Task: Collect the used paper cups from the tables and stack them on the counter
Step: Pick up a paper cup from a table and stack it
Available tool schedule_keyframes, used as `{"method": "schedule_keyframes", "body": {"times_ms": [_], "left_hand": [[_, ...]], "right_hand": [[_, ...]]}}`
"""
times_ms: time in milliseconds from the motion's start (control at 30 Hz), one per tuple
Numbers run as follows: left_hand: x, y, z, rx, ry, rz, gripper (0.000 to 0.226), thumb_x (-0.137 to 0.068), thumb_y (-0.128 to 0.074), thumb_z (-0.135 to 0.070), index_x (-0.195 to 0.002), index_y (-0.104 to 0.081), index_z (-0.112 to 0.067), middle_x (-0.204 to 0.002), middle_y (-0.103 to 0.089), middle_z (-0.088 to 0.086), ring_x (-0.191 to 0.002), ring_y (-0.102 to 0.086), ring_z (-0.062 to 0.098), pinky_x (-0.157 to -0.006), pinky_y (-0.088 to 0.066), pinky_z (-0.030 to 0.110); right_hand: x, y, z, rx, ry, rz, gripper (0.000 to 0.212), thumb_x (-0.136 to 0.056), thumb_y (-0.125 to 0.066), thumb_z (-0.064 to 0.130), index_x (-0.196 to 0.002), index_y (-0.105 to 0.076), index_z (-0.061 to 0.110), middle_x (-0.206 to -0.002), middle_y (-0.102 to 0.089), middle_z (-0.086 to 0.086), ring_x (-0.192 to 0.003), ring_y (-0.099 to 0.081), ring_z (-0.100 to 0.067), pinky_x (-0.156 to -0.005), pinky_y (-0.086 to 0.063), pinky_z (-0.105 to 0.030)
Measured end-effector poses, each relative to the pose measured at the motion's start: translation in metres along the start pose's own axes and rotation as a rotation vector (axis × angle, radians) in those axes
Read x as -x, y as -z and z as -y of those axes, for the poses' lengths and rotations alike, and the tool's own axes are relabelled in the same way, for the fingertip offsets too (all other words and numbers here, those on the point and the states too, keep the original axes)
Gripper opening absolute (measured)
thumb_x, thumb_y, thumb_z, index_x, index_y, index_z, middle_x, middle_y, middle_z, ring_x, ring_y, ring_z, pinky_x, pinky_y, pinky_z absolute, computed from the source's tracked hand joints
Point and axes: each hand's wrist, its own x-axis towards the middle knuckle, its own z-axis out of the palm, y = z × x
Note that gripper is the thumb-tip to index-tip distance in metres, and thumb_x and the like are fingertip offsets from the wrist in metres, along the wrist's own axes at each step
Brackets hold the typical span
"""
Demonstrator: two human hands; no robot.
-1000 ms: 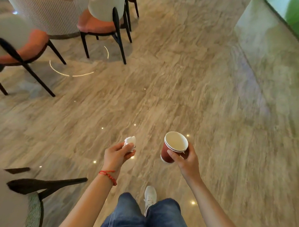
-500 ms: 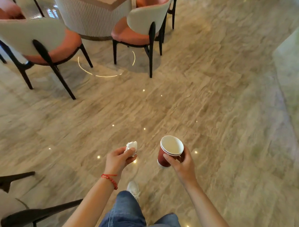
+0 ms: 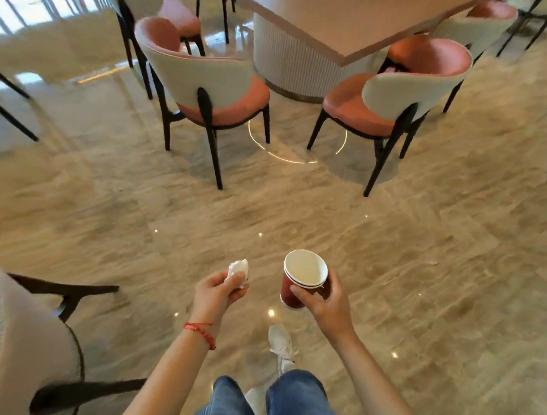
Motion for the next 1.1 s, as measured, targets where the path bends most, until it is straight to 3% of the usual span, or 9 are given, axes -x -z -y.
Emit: {"method": "schedule_keyframes", "body": {"times_ms": [233, 400, 600, 767, 867, 967, 1100], "left_hand": [[-0.047, -0.010, -0.046, 0.161, -0.083, -0.207, 0.004, -0.083, -0.061, 0.000, -0.084, -0.064, 0.001, -0.080, -0.061, 0.013, -0.074, -0.061, 0.020, -0.057, -0.054, 0.016], [-0.072, -0.007, -0.068, 0.230, -0.106, -0.306, 0.010, -0.083, -0.062, -0.001, -0.092, -0.065, 0.003, -0.082, -0.064, 0.012, -0.077, -0.063, 0.019, -0.058, -0.055, 0.017], [-0.117, 0.021, -0.098, 0.307, -0.099, -0.407, 0.009, -0.083, -0.061, 0.000, -0.091, -0.064, 0.001, -0.082, -0.064, 0.013, -0.076, -0.063, 0.020, -0.058, -0.055, 0.017], [-0.177, 0.069, -0.144, 0.312, -0.117, -0.429, 0.006, -0.082, -0.062, -0.001, -0.087, -0.066, -0.003, -0.081, -0.065, 0.013, -0.077, -0.063, 0.019, -0.056, -0.054, 0.016], [-0.214, 0.101, -0.184, 0.321, -0.133, -0.456, 0.012, -0.082, -0.062, -0.001, -0.094, -0.064, 0.003, -0.081, -0.065, 0.012, -0.077, -0.063, 0.019, -0.057, -0.054, 0.016], [-0.243, 0.129, -0.224, 0.330, -0.151, -0.454, 0.005, -0.083, -0.062, -0.001, -0.087, -0.065, -0.001, -0.080, -0.063, 0.012, -0.076, -0.062, 0.019, -0.058, -0.054, 0.016], [-0.277, 0.158, -0.267, 0.329, -0.152, -0.474, 0.004, -0.082, -0.062, -0.002, -0.085, -0.066, -0.002, -0.079, -0.063, 0.013, -0.070, -0.062, 0.016, -0.060, -0.055, 0.015]], "right_hand": [[-0.109, -0.028, 0.038, 0.017, 0.058, 0.274, 0.053, -0.067, -0.083, 0.013, -0.108, -0.056, 0.032, -0.107, -0.066, 0.011, -0.099, -0.062, -0.001, -0.084, -0.050, -0.019], [-0.166, -0.057, 0.057, 0.046, 0.063, 0.389, 0.053, -0.068, -0.082, 0.009, -0.108, -0.054, 0.032, -0.106, -0.064, 0.011, -0.097, -0.062, 0.002, -0.085, -0.051, -0.020], [-0.214, -0.122, 0.062, 0.069, 0.038, 0.503, 0.053, -0.069, -0.081, 0.008, -0.110, -0.054, 0.027, -0.107, -0.065, 0.008, -0.098, -0.062, -0.006, -0.081, -0.050, -0.017], [-0.263, -0.207, 0.076, 0.074, 0.048, 0.539, 0.054, -0.069, -0.081, 0.006, -0.108, -0.054, 0.032, -0.107, -0.065, 0.011, -0.093, -0.062, 0.006, -0.077, -0.049, -0.012], [-0.293, -0.264, 0.094, 0.066, 0.068, 0.547, 0.055, -0.069, -0.081, 0.008, -0.111, -0.053, 0.032, -0.108, -0.064, 0.012, -0.095, -0.062, 0.005, -0.076, -0.048, -0.010], [-0.318, -0.312, 0.115, 0.063, 0.093, 0.540, 0.055, -0.069, -0.081, 0.012, -0.112, -0.053, 0.032, -0.108, -0.065, 0.011, -0.097, -0.062, 0.002, -0.078, -0.049, -0.012], [-0.351, -0.362, 0.134, 0.062, 0.095, 0.559, 0.056, -0.070, -0.081, 0.010, -0.118, -0.053, 0.020, -0.109, -0.065, 0.009, -0.099, -0.062, -0.001, -0.082, -0.050, -0.016]]}}
